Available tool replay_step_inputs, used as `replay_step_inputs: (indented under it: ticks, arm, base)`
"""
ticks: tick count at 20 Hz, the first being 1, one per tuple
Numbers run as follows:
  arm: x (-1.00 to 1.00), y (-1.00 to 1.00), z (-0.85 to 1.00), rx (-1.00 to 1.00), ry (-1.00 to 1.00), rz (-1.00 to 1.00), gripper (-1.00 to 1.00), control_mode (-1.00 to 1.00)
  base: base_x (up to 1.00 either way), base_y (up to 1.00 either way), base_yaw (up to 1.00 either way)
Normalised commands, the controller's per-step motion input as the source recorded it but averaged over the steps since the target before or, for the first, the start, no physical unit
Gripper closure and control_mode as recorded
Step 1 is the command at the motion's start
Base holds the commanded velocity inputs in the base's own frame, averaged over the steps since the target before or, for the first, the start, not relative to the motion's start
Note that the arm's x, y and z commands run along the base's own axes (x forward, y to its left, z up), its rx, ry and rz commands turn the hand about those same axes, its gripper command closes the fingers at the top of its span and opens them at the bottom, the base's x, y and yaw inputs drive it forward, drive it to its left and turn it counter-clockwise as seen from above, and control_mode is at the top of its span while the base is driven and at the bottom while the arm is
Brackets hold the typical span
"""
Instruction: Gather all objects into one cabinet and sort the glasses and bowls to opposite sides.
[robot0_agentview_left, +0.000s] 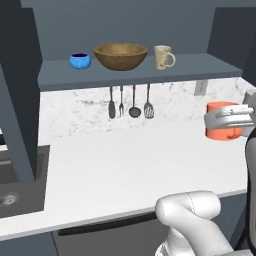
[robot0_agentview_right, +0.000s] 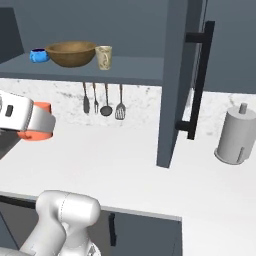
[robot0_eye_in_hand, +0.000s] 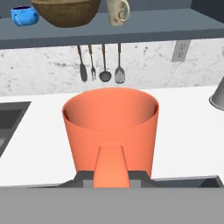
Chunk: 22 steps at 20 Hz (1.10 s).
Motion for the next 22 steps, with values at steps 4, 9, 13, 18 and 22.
replay_step_inputs:
  ticks: [4, 9, 13, 18, 22]
  arm:
    - [0.0, 0.0, 0.0, 0.0, 0.0, 0.0, 1.0, 1.0]
    - [0.0, 0.0, 0.0, 0.0, 0.0, 0.0, 1.0, 1.0]
    - [0.0, 0.0, 0.0, 0.0, 0.0, 0.0, 1.0, 1.0]
    - [0.0, 0.0, 0.0, 0.0, 0.0, 0.0, 1.0, 1.0]
    - [0.0, 0.0, 0.0, 0.0, 0.0, 0.0, 1.0, 1.0]
  base:
    - [0.1, 0.42, 0.0]
    - [0.12, 0.46, 0.0]
    - [0.16, 0.42, 0.0]
    - [0.5, 0.03, 0.0]
    - [0.42, -0.26, 0.0]
